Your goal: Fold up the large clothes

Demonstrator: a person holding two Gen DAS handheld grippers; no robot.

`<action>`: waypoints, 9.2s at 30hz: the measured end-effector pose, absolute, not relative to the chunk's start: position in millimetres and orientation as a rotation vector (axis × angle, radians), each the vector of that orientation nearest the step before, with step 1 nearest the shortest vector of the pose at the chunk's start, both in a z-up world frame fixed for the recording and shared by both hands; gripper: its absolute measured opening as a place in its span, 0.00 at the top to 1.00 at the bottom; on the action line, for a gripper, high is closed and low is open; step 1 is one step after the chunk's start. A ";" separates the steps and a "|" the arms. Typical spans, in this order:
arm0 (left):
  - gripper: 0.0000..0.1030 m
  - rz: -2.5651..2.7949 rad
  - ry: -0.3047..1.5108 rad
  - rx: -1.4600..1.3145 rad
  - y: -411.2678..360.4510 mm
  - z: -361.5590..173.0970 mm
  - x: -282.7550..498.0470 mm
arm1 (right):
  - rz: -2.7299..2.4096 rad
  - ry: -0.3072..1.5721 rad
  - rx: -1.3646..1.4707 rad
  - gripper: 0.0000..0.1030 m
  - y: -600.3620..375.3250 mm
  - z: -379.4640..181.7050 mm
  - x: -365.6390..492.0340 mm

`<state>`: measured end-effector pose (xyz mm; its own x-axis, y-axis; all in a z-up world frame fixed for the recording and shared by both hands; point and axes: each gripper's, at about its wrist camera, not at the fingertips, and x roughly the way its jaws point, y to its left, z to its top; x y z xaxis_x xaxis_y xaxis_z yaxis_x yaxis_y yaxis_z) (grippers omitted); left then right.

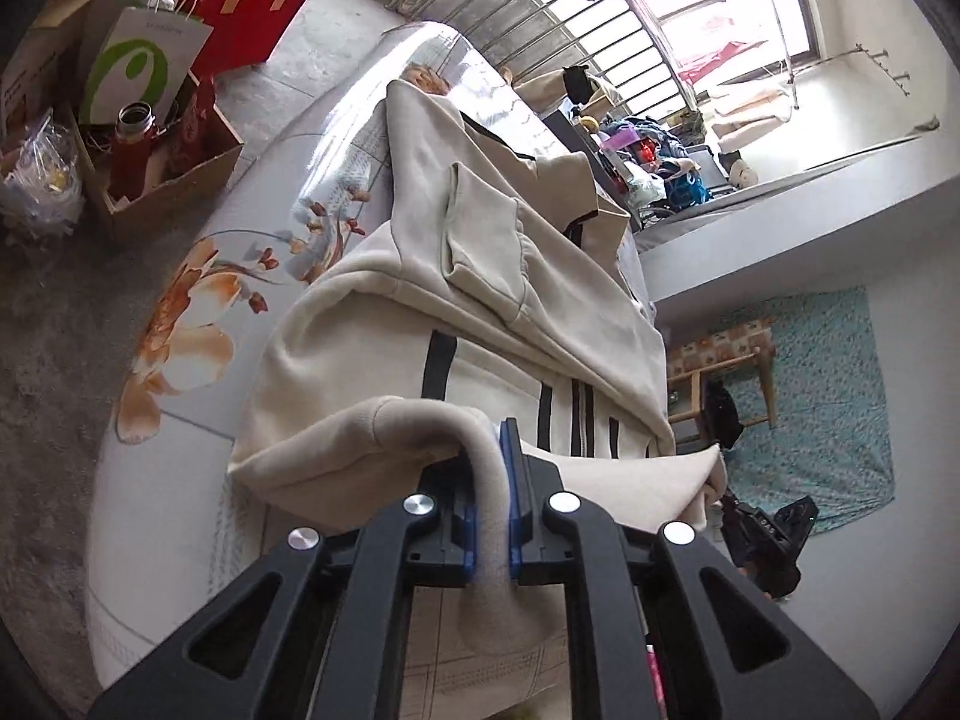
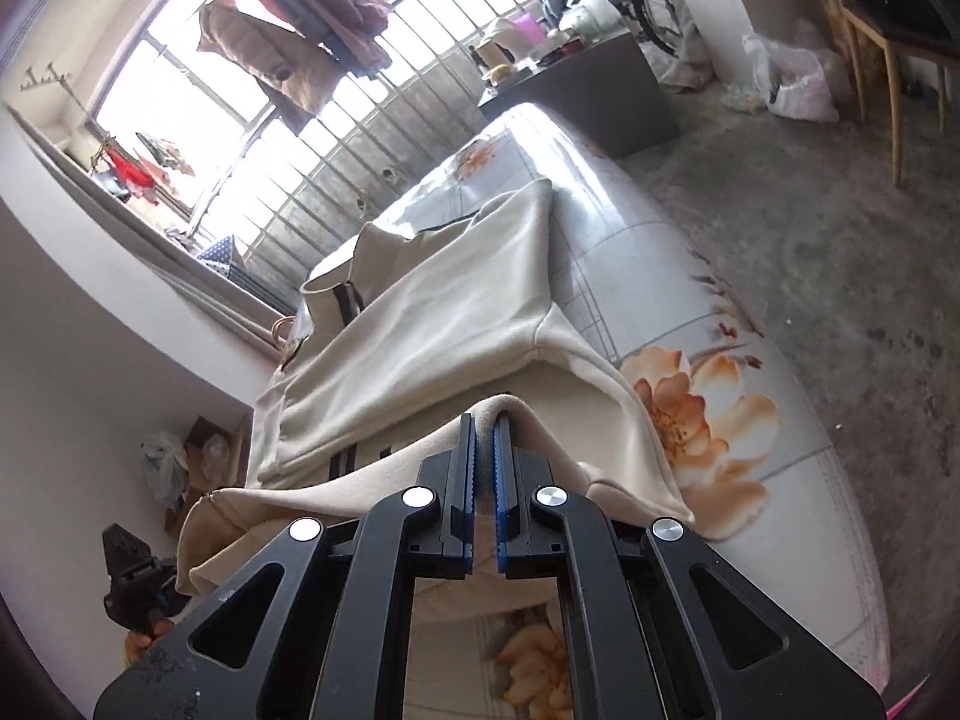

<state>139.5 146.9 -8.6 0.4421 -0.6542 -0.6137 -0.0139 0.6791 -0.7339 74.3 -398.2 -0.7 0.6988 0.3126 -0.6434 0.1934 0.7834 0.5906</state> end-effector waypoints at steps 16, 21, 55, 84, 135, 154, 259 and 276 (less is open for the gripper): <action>0.65 -0.390 0.988 -0.709 190.1 -18.2 115.2 | -0.068 0.910 0.723 0.40 -401.6 -27.1 42.6; 0.53 -0.379 1.002 -0.617 173.8 -25.9 96.3 | -0.108 0.953 0.686 0.38 -396.2 -33.7 30.5; 0.47 0.043 0.968 -0.408 130.8 -33.0 97.7 | -0.123 0.858 0.547 0.36 -394.5 -45.7 45.4; 0.88 0.087 0.794 0.025 86.1 -25.8 87.4 | -0.158 0.851 0.396 0.83 -378.3 -45.8 58.1; 0.99 -0.169 0.771 0.112 20.6 5.5 61.7 | 0.017 0.803 0.019 0.99 -309.7 -10.1 47.4; 0.98 -0.088 0.747 0.165 19.0 -40.0 89.3 | -0.057 0.845 0.091 0.88 -320.9 -40.8 86.9; 0.24 -0.290 0.874 0.036 -3.6 72.1 290.3 | 0.252 0.944 0.034 0.18 -250.4 34.6 218.8; 0.60 -0.412 1.050 -0.131 -36.1 4.4 431.0 | 0.207 1.209 0.036 0.30 -204.1 -17.8 435.3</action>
